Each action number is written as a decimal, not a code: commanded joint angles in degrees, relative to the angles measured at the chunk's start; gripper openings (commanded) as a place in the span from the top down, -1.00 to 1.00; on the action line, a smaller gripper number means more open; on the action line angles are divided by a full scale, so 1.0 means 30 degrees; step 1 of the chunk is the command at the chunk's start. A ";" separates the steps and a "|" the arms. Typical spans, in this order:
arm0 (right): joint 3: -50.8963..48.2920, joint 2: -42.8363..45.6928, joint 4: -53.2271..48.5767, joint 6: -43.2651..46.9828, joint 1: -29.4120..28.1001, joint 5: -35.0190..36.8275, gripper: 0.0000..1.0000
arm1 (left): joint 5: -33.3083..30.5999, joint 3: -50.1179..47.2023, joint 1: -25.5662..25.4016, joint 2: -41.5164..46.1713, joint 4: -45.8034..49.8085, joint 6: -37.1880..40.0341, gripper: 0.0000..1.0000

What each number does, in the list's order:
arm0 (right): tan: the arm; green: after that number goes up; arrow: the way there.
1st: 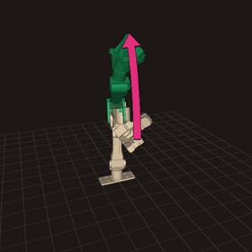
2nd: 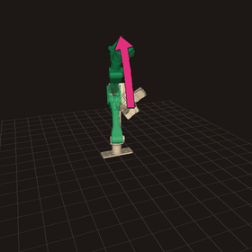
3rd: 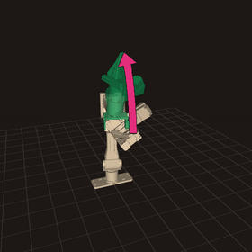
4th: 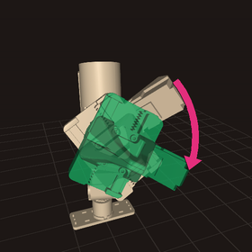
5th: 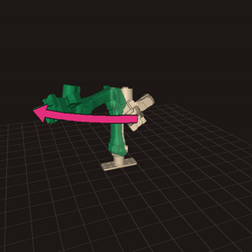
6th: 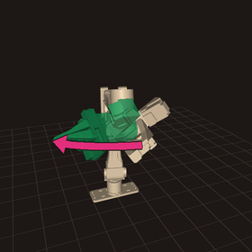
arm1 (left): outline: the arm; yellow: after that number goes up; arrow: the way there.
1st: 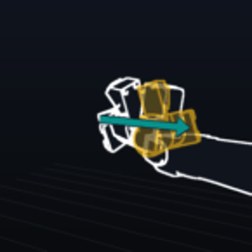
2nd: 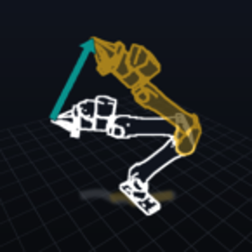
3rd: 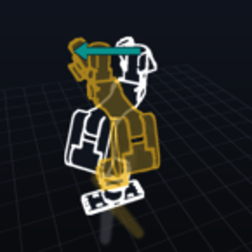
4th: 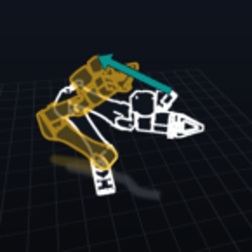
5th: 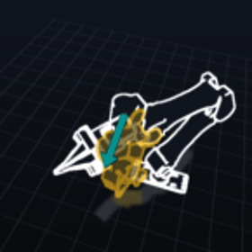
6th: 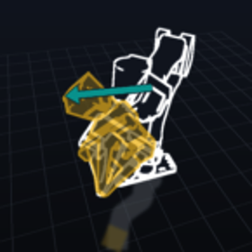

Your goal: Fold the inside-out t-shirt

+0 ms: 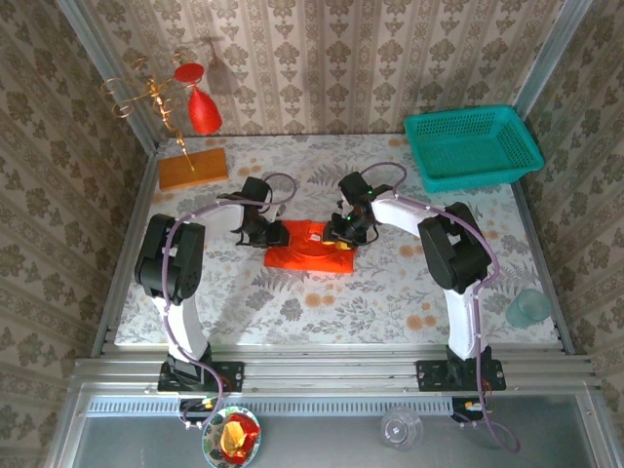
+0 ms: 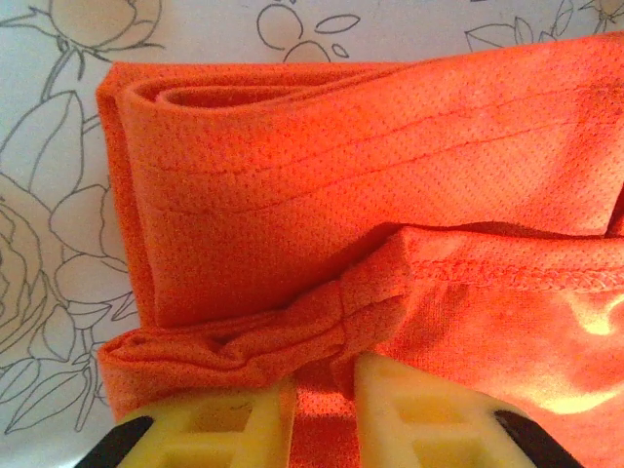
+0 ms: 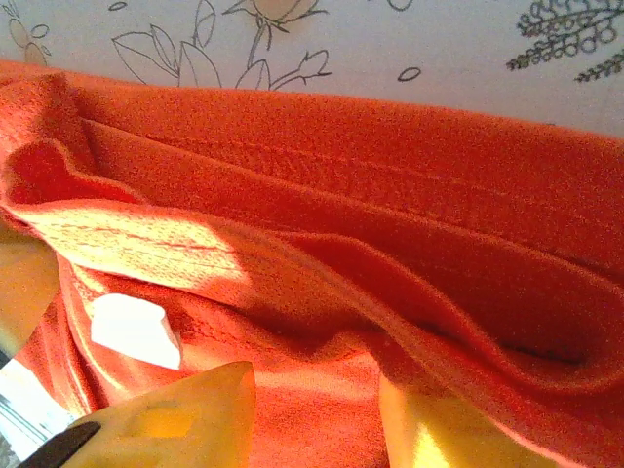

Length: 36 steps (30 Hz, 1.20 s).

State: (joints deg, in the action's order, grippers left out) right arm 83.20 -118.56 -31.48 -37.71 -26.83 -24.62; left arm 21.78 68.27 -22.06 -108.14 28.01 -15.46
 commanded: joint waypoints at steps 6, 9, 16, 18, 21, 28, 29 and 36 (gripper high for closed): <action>0.0045 0.2179 -0.1650 0.0427 -0.0080 0.0720 0.17 | -0.0297 -0.0562 0.0840 0.3911 0.0666 -0.0397 0.31; -0.0175 0.3091 -0.2195 0.0685 -0.0036 0.0944 0.15 | -0.0017 -0.0744 0.1464 0.4643 0.1342 -0.0137 0.23; -0.1709 0.4378 -0.2290 0.0882 0.0532 0.1264 0.12 | 0.2619 -0.1540 0.2701 0.3951 0.1647 0.0749 -0.06; -0.2235 0.4397 -0.1890 0.0926 0.0774 0.0932 0.11 | 0.3175 -0.1768 0.2725 0.3607 0.1118 0.0735 -0.11; -0.2845 0.3879 -0.0955 0.0918 0.0886 -0.0294 0.14 | 0.3680 -0.1986 0.2698 0.2863 0.0200 0.0471 -0.14; -0.3010 0.2424 -0.0637 0.0874 0.0916 0.0271 0.24 | 0.4194 -0.1751 0.2580 0.1210 -0.0372 0.0437 -0.17; -0.2984 0.2243 -0.0638 0.0932 0.0916 0.0352 0.25 | 0.4272 -0.1746 0.2558 0.1035 -0.0372 0.0438 -0.17; -0.3087 0.1480 -0.0491 0.0999 0.0945 0.0229 0.30 | 0.4866 -0.1608 0.2044 0.0159 -0.0636 0.0374 -0.18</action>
State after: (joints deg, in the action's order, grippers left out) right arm 74.43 -112.51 -33.06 -35.77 -24.03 -24.45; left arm 33.41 63.02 -14.44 -106.04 26.92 -14.76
